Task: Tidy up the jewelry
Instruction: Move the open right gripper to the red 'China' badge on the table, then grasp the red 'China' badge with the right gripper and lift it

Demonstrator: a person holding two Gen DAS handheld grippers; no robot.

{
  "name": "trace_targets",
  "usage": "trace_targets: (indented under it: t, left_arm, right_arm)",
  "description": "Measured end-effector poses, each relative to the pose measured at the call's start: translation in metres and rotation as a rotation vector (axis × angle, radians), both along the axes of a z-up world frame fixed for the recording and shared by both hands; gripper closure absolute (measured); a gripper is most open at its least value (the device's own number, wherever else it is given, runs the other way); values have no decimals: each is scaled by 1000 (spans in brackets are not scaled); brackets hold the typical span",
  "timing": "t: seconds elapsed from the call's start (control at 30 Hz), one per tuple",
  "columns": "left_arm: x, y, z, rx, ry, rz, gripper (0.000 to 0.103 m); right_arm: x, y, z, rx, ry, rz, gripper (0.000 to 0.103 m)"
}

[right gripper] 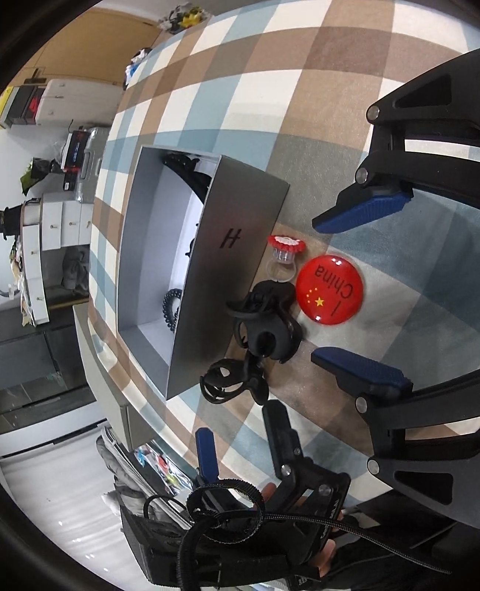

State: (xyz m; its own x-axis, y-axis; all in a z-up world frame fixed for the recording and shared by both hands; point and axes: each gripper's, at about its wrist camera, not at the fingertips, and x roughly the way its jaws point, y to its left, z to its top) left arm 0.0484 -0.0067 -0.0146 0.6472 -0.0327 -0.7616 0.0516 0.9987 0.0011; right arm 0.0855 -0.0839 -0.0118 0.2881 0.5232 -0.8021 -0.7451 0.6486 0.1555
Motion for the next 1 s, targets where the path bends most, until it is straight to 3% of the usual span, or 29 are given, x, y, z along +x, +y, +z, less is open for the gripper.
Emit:
trace_targets:
  t: [0.33,0.5,0.63,0.8,1.0]
  left_arm:
    - [-1,1,-4,-6,26,3,1]
    - [0,0,-5,0,27,3,1]
    - [0,0,-5,-3,25,0,1]
    - [1,1,-5,-11,25,0,1]
    - [1,0,-6,-7,28,0,1]
  right_arm:
    - [-4,7,-5,-37,-26,14,52]
    - [-4,6,-5,-56,-45,7,63]
    - [-3,5,-5,-55,-46,10,63]
    - [-2,1,-1,-52,-55,7,80]
    - [-3,2,-1,-74,-59,8,72]
